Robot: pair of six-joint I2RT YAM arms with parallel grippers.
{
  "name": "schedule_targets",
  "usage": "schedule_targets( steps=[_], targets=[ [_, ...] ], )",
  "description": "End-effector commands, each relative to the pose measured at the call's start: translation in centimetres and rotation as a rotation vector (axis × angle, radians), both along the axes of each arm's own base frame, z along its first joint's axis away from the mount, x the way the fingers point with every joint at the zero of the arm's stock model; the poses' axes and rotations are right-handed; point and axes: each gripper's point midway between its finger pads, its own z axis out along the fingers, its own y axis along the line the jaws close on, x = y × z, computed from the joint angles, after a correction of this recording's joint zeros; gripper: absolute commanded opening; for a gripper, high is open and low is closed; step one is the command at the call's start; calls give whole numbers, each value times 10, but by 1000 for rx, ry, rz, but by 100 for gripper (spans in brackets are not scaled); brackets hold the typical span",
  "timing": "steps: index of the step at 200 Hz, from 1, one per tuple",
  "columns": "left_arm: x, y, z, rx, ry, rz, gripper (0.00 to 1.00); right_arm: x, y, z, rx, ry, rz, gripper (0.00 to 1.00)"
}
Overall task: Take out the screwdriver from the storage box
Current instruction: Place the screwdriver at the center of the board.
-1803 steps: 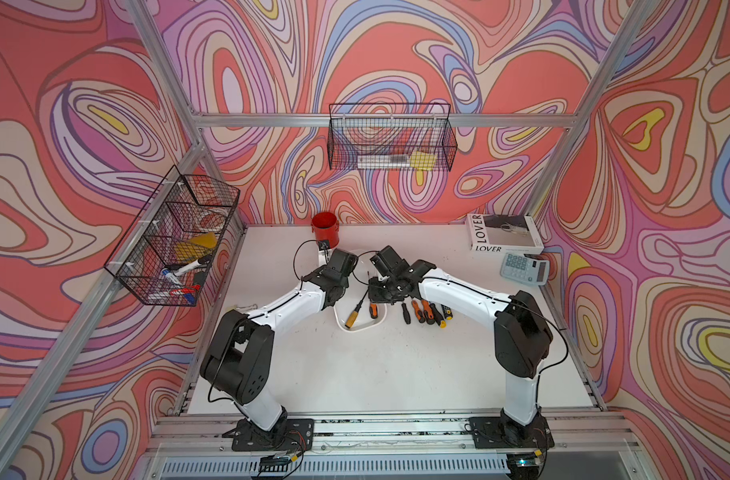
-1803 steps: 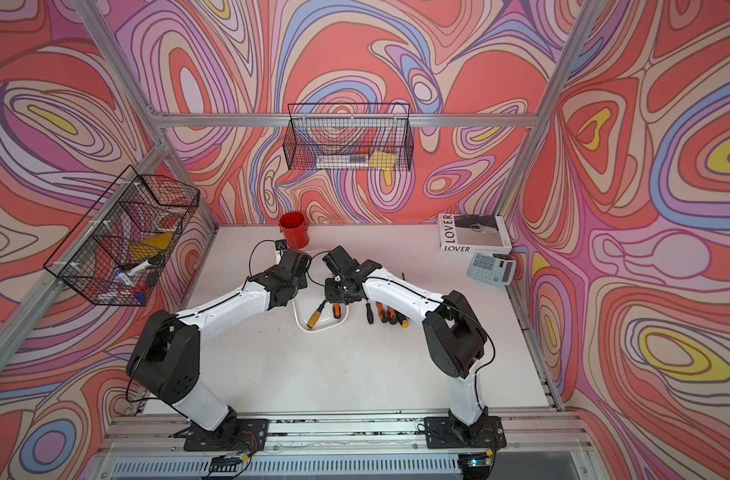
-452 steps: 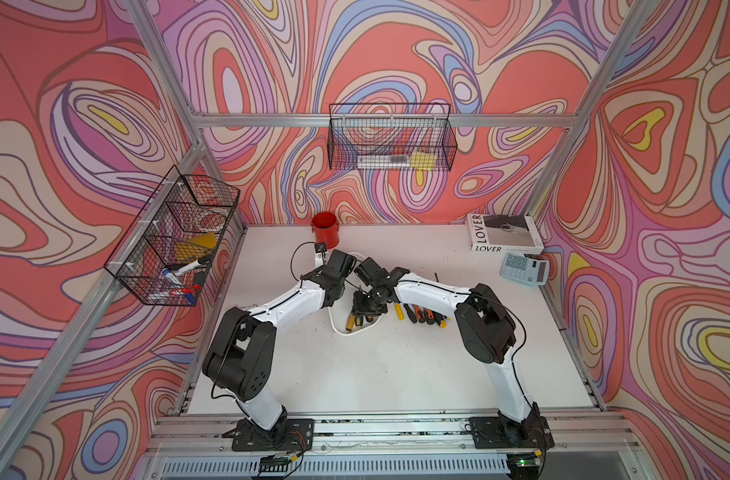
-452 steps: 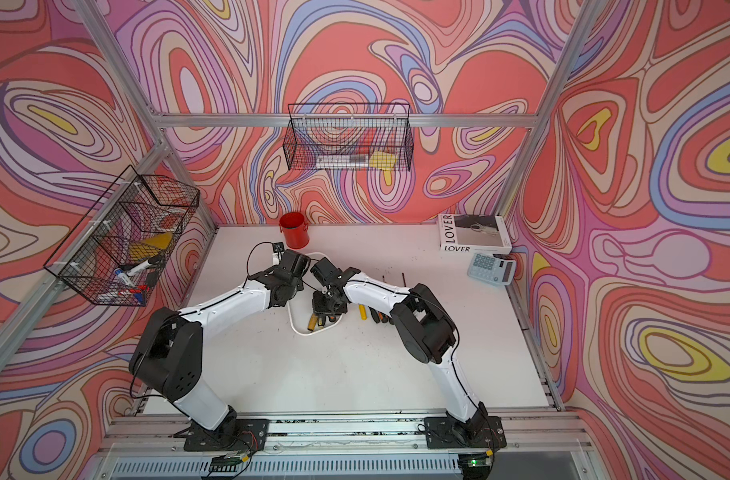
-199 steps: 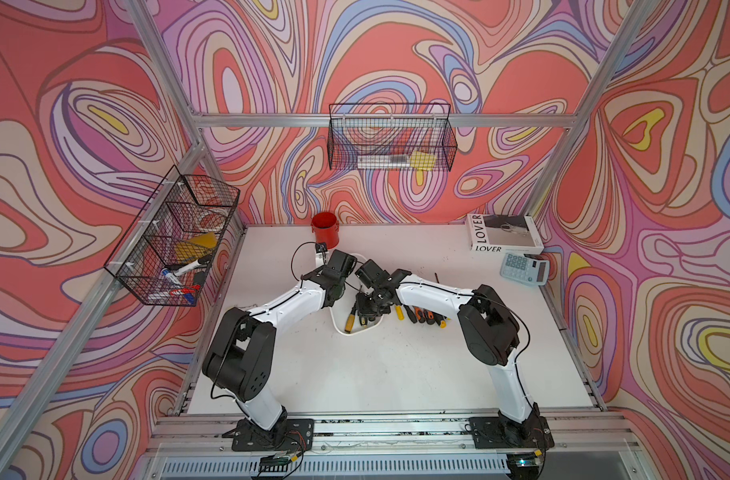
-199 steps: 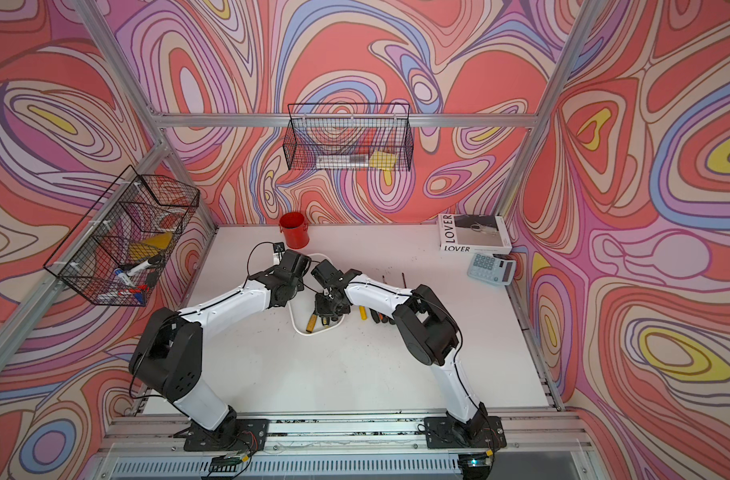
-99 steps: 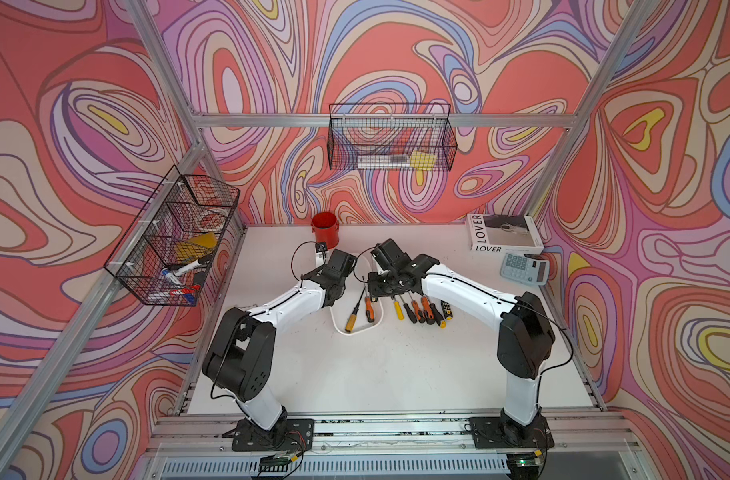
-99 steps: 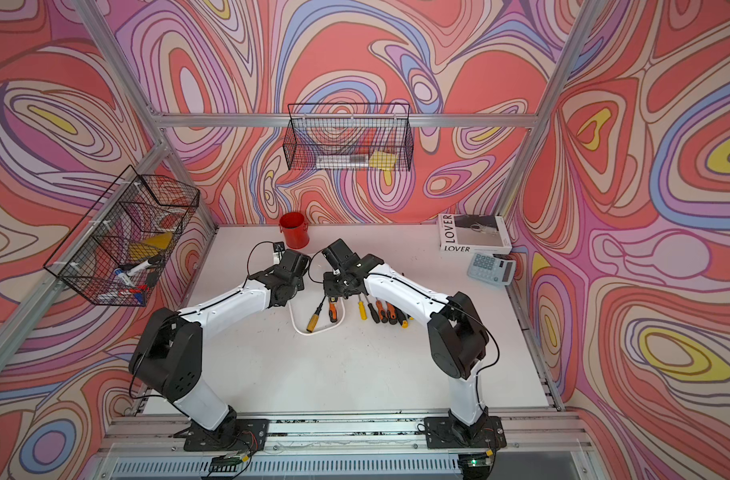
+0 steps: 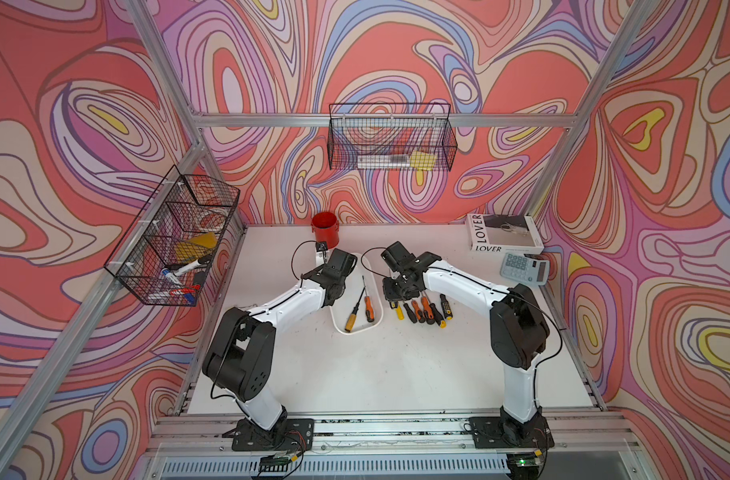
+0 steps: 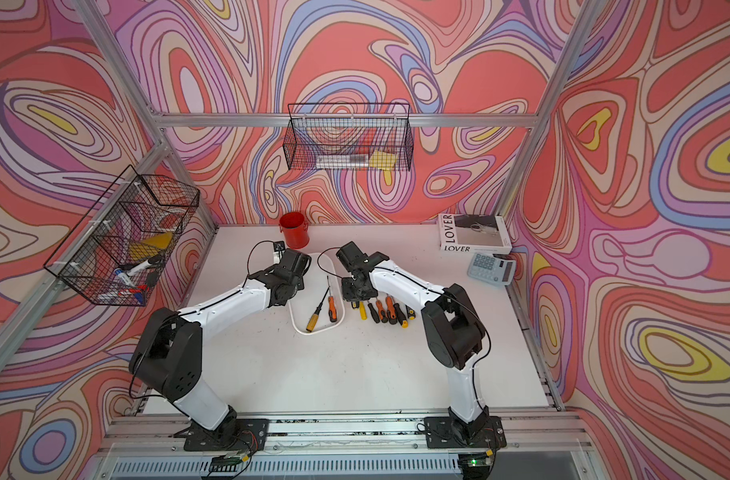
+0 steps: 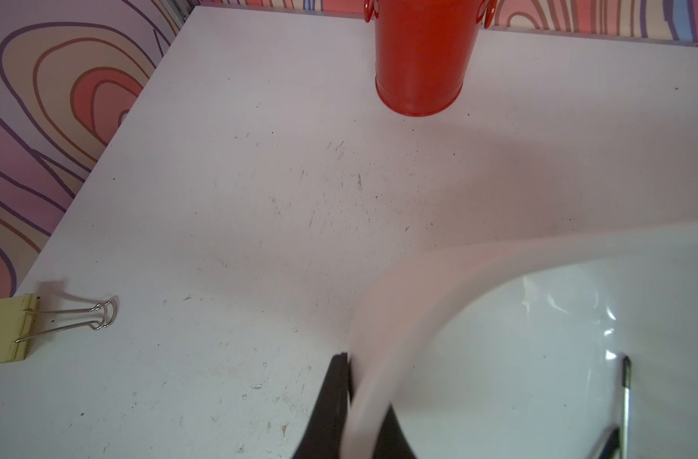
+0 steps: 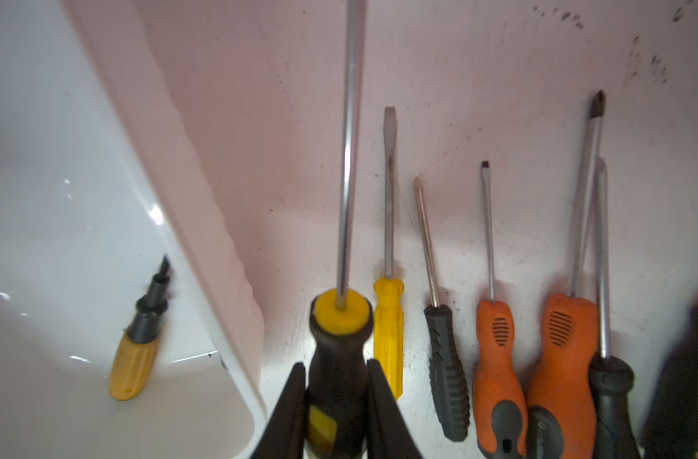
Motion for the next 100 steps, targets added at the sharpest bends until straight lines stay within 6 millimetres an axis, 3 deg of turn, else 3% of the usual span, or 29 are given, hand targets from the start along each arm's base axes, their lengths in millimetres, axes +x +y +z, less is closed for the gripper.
schedule_targets(
  steps=[1,91,100],
  targets=[
    [0,6,4,58,16,3,0,-5,-5,-18,-63,45,22,0],
    [-1,8,3,71,23,2,0,-9,-1,-55,-74,120,30,0],
    [-2,8,4,72,22,3,0,-10,-1,-57,-78,125,27,4]
  ],
)
